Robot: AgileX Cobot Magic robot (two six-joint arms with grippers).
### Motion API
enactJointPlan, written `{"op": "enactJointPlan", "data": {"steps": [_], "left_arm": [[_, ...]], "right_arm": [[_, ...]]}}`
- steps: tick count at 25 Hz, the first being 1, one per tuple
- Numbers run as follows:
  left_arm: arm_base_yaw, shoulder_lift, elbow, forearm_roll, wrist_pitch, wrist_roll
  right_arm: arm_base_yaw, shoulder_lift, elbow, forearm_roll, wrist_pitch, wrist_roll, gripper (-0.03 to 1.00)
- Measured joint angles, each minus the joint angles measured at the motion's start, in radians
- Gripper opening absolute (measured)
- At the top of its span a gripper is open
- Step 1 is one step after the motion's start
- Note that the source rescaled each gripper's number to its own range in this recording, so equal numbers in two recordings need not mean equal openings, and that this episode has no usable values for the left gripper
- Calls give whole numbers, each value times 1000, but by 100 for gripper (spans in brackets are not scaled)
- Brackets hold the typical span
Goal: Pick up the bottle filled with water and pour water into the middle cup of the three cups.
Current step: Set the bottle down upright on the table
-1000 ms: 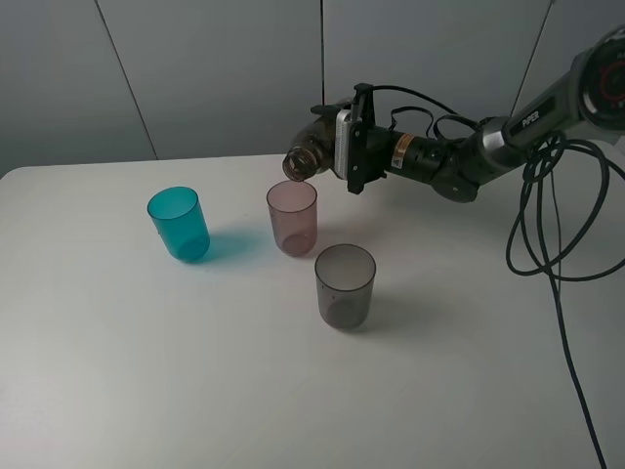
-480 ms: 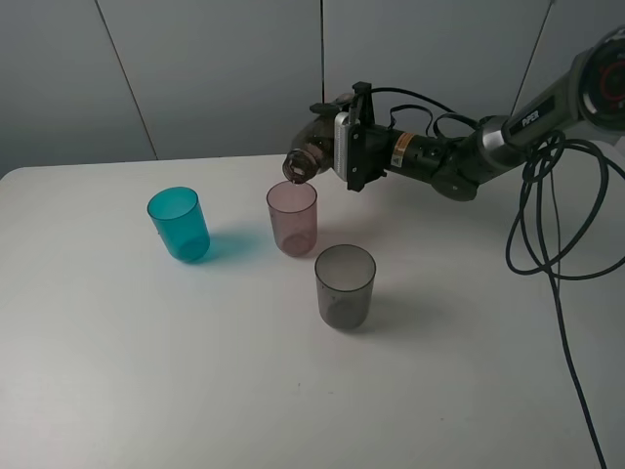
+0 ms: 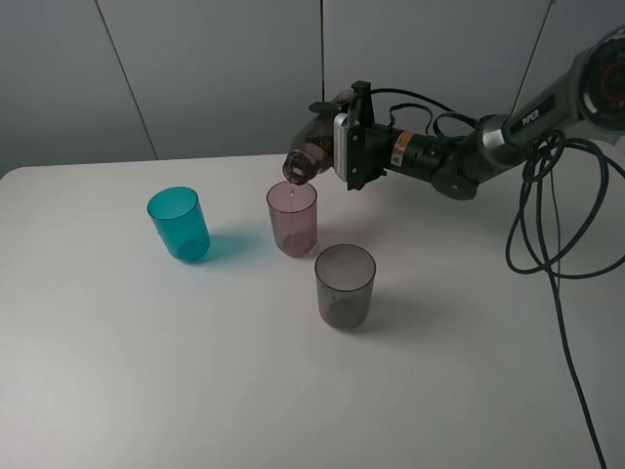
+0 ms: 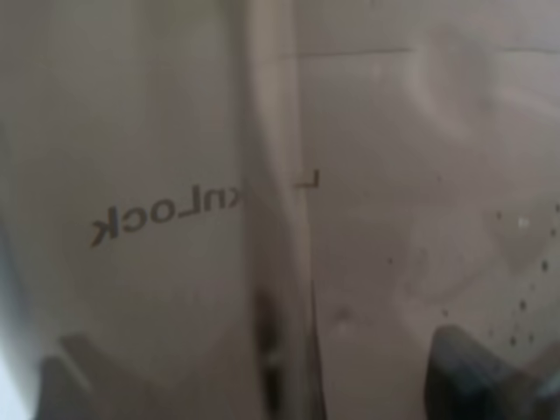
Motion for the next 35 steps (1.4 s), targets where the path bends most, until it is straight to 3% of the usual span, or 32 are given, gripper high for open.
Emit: {"op": "enactJointPlan", "data": {"steps": [35], "left_arm": [[0,0,0,0,0,0]], "right_arm": [[0,-6,-37,-26,2,-34,0]]}}
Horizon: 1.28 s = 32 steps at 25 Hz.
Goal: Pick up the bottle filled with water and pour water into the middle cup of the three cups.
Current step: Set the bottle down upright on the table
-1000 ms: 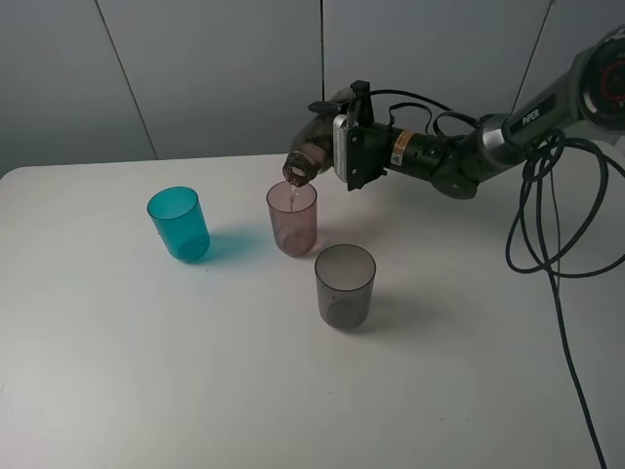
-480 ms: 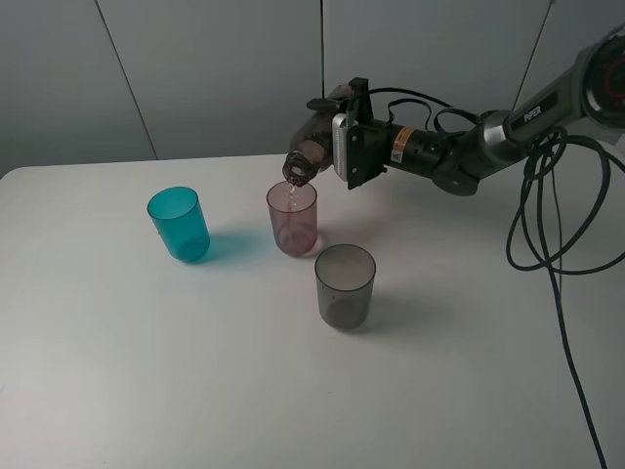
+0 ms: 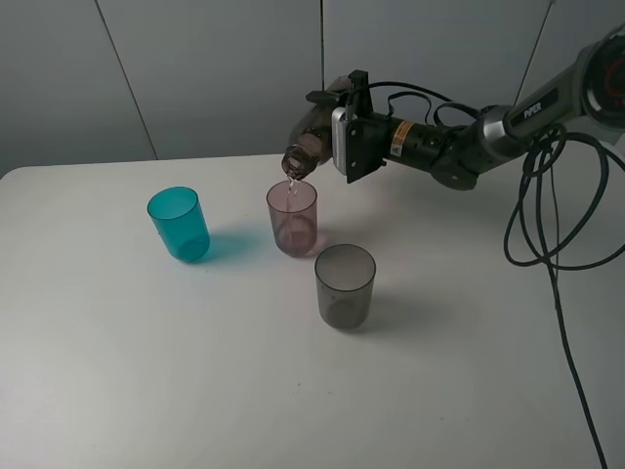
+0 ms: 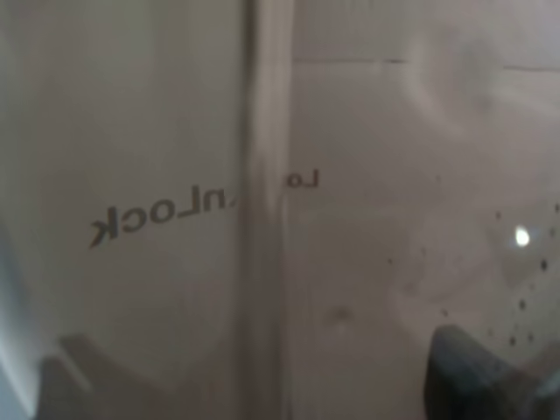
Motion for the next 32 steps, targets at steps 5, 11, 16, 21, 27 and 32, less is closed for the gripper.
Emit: {"op": "enactJointPlan", "data": {"steps": [5,11,16,21,27,32], "left_arm": [[0,0,0,0,0,0],[0,0,0,0,0,0],[0,0,0,0,0,0],[0,0,0,0,0,0],[0,0,0,0,0,0],[0,0,0,0,0,0]], "right_arm": [[0,0,-2,0,0,-9,0],[-2,0,-16,0,5,-16,0],[-2,0,-22,0,9,-16,0],[-2,0,-22,-4,13,-26,0],[-2,0,-22,-22,13,-32,0],[-2,0,-22,-22,13,-45,0]]}}
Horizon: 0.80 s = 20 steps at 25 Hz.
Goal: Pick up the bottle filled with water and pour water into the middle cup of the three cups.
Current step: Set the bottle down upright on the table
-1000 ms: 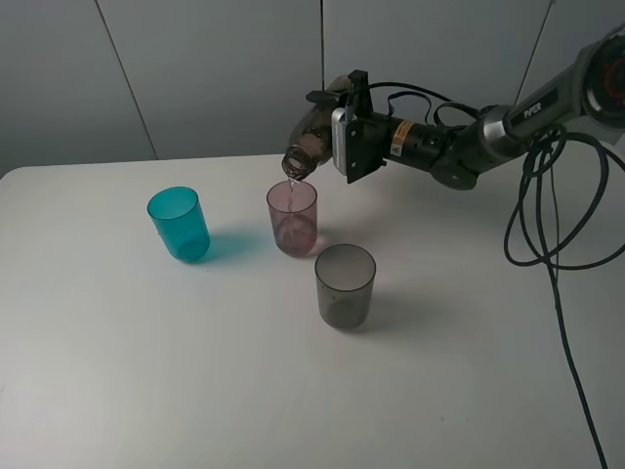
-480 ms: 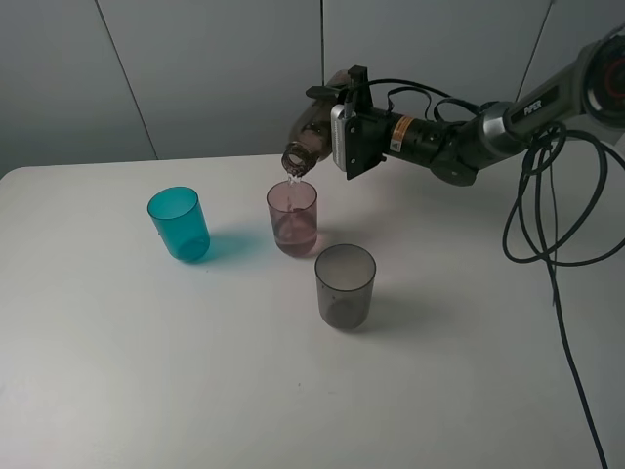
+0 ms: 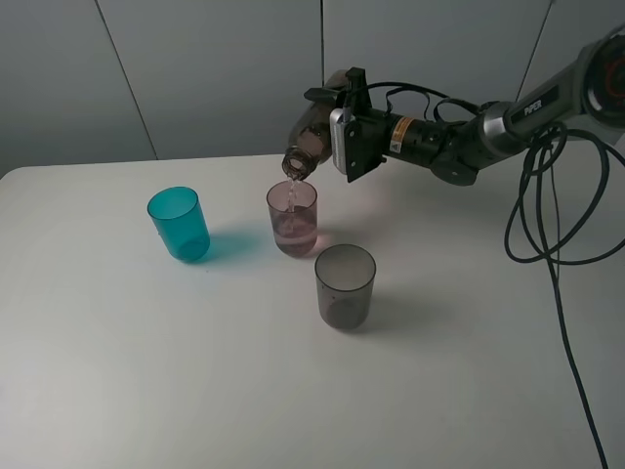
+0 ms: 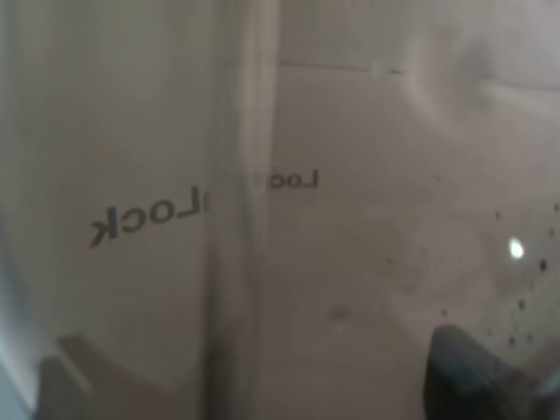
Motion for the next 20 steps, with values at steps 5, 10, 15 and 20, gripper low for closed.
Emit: {"op": "enactJointPlan", "data": {"steps": [5,10,15,20], "left_arm": [[0,0,0,0,0,0],[0,0,0,0,0,0],[0,0,0,0,0,0],[0,0,0,0,0,0]], "right_arm": [[-3,0,0,-3,0,-6,0],[-12,0,0,-3,0,-8,0],[-12,-2,0,-3,0,-8,0],[-12,-8,0,-4,0,-12,0]]}}
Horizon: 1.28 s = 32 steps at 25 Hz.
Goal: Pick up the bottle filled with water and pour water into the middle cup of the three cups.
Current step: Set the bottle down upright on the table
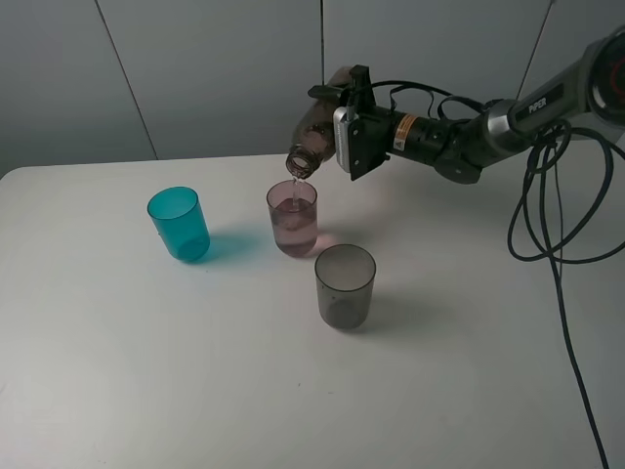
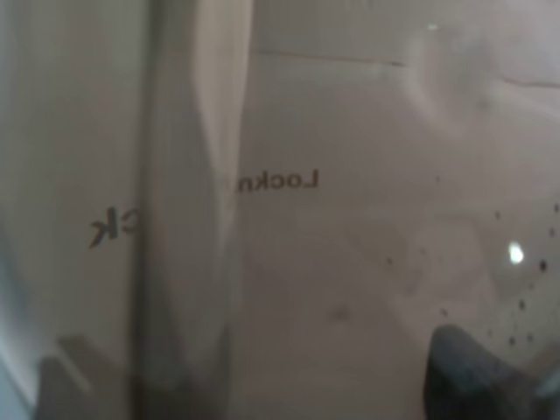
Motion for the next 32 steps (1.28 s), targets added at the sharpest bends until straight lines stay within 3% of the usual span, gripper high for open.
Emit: {"op": "enactJointPlan", "data": {"steps": [32], "left_arm": [[0,0,0,0,0,0]], "right_arm": [[0,-2,-2,-21,-6,-75,0]]}}
